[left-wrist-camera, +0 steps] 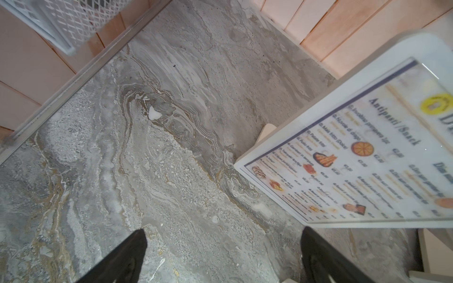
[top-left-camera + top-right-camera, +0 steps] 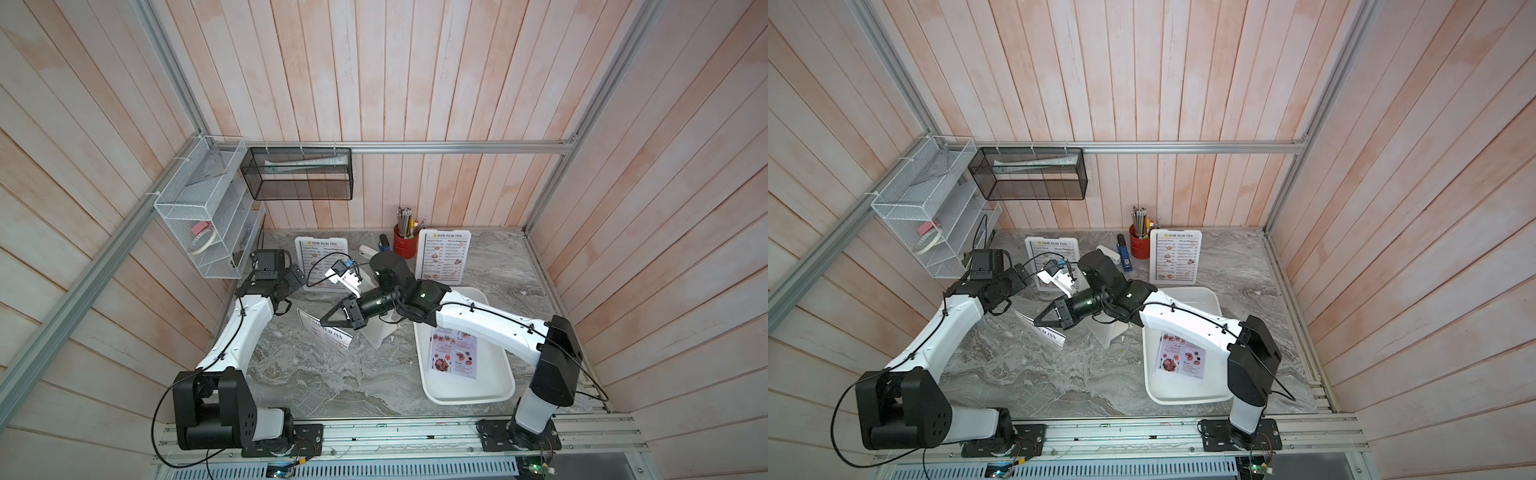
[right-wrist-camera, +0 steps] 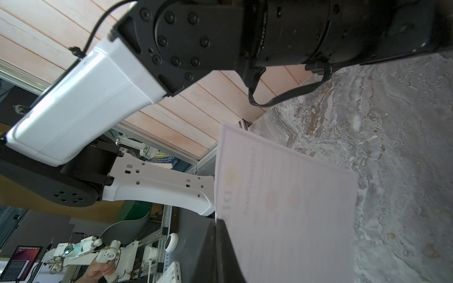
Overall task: Replace the menus in the menu holders
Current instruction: Place the menu at the center of the board.
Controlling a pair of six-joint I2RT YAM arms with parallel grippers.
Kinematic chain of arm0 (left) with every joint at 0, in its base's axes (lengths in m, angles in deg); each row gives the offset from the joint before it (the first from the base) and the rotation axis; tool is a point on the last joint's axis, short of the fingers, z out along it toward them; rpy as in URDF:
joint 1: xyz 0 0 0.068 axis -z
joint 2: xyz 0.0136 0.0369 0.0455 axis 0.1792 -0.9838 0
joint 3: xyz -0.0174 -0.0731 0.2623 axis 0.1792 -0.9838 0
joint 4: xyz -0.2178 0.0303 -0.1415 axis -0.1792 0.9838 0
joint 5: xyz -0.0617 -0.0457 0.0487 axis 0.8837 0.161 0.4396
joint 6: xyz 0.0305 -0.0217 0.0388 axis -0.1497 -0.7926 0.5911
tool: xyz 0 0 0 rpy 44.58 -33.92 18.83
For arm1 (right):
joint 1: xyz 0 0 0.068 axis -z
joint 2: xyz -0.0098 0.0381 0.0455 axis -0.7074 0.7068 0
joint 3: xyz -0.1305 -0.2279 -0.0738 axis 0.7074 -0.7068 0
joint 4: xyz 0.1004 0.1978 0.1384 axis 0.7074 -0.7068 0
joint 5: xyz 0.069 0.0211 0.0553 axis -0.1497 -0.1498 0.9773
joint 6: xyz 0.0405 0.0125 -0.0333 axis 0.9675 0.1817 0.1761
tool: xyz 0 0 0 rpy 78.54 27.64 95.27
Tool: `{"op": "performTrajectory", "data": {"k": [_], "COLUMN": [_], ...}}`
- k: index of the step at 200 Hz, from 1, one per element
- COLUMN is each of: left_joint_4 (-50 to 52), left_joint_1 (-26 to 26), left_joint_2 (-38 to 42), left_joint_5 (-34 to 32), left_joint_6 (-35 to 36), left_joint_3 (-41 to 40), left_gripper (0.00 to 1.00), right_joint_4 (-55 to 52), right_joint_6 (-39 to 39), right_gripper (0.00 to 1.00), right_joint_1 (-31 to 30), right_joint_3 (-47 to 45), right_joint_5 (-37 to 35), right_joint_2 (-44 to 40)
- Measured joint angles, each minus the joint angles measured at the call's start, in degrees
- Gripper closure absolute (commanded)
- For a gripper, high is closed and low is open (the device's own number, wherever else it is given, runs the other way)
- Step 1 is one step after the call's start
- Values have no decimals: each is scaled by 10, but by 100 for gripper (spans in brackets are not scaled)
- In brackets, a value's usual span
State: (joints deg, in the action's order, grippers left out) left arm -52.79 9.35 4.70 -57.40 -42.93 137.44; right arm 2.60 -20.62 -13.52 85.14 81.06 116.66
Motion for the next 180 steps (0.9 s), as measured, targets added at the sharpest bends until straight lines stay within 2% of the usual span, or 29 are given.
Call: {"op": "performTrajectory", "data": {"k": [43, 94, 122, 139, 180], "left_joint_4": [-3, -2, -2, -2, 3], "left_joint_1": [0, 0, 0, 0, 16], "left_joint_2": [0, 2, 12, 19, 36], "left_joint_5": [-9, -10, -9, -9, -9], "left_joint_6": [-2, -2, -1, 0, 15], "left_joint_3": [0, 0, 0, 0, 0], "left_gripper": [0, 0, 0, 0, 2], "right_joint_4": [35, -12, -52, -65, -101], "right_joint_6": [-1, -54, -83, -98, -120], "right_gripper": [100, 95, 84, 74, 63], "right_joint_1": [22, 35, 35, 35, 35], "right_joint_3": [-3, 35, 75, 97, 149], "right_joint_5": [5, -99, -153, -173, -204], "right_joint_2": [31, 163, 195, 195, 191]}}
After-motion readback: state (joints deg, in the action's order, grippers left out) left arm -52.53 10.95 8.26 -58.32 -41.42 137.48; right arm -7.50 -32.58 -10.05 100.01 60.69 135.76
